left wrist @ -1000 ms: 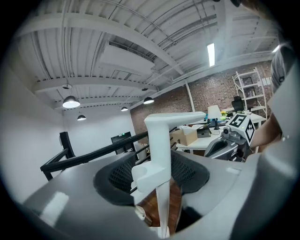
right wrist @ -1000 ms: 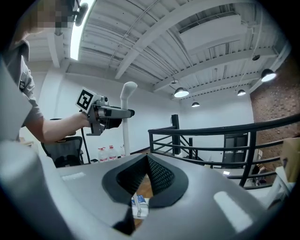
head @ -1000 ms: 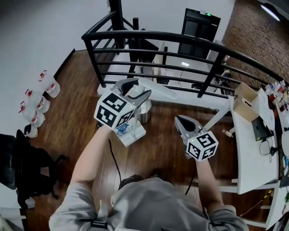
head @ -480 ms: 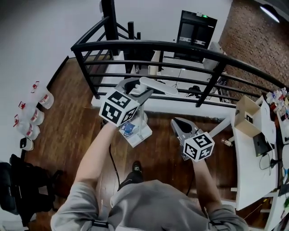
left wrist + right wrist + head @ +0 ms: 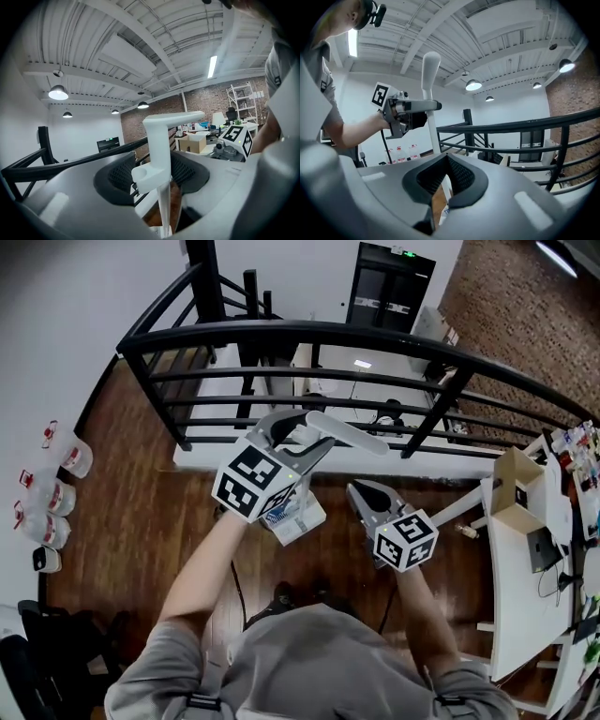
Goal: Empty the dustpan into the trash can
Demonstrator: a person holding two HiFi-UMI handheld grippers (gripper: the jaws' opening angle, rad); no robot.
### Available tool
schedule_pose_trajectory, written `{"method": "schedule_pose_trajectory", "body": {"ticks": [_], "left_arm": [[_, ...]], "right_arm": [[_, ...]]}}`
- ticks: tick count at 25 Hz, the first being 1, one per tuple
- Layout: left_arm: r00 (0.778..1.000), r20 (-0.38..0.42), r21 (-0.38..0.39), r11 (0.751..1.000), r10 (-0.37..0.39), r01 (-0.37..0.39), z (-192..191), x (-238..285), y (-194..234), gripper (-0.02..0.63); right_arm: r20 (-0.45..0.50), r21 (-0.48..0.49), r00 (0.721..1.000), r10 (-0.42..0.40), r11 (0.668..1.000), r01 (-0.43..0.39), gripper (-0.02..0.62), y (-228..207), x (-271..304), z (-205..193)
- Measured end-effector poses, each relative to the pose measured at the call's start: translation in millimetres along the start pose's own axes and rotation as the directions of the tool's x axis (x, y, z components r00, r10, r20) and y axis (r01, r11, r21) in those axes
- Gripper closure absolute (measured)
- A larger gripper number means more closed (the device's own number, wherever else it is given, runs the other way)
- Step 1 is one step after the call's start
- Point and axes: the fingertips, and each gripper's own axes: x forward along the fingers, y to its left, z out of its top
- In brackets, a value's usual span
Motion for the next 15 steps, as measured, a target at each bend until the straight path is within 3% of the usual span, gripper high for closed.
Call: {"method": "schedule_pose_trajectory", "body": {"ticks": [4, 8, 13, 15], "left_arm": [[1.0, -0.012, -0.019, 1.0, -0.008, 0.008, -11.9, 25.6, 12.0, 0.383], [1.0, -0.002, -0.026, 0.999, -0.02, 0.02, -18.5, 39.7, 21.3, 0.383], [1.0, 0.016, -0.04, 0.999, -0.006, 0.007, -14.1, 47.4, 38.3, 0.383], [1.0, 0.013, -0.049, 0.999, 0.0, 0.0, -14.3, 48.9, 42.6, 0.383]], "right_arm": [[-0.085, -0.002, 0.996, 0.038, 0.999, -0.038, 0.595, -20.3, 34.5, -31.9], [-0.151, 0.007, 0.985, 0.089, 0.996, -0.089, 0.546, -31.6, 65.2, -65.7], [-0.193, 0.005, 0.973, 0.129, 0.991, -0.131, 0.406, -33.6, 112.7, -99.9], [-0.2, 0.014, 0.968, 0.149, 0.989, -0.149, 0.39, -32.5, 134.9, -109.2]]}}
